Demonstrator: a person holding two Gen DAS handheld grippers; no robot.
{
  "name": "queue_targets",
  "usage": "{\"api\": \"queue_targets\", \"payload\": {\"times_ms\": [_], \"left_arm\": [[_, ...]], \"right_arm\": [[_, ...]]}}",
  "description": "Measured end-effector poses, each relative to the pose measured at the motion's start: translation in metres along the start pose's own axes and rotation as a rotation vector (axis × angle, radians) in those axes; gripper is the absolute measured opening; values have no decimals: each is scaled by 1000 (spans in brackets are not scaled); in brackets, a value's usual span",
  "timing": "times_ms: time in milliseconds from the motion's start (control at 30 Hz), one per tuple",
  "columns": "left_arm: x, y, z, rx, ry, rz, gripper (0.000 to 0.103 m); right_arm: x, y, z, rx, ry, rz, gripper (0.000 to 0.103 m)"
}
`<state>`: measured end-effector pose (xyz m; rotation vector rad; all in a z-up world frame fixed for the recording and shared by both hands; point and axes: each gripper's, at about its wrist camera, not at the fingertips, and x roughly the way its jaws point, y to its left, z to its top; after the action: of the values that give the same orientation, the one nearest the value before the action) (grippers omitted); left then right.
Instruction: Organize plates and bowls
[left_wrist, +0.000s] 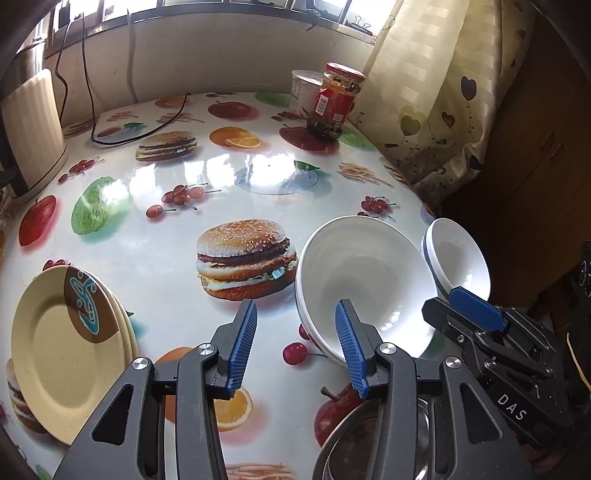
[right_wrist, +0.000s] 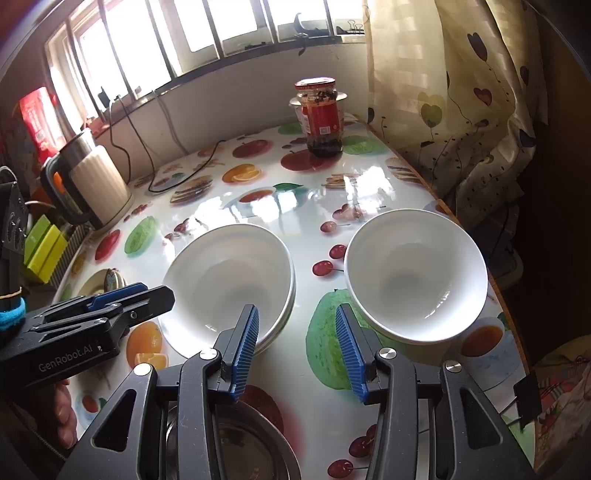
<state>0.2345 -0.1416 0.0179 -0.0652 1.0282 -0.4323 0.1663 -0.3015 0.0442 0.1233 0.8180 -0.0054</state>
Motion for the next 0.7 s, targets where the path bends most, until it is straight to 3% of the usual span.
{"api": "queue_targets", "payload": {"times_ms": [233, 700], "left_arm": [[8, -1, 2, 9, 14, 12, 35], [11, -8, 3, 48, 12, 28, 22]], "right_arm": [[9, 2, 3, -2, 10, -8, 41], [14, 0, 5, 5, 17, -5, 27]]}}
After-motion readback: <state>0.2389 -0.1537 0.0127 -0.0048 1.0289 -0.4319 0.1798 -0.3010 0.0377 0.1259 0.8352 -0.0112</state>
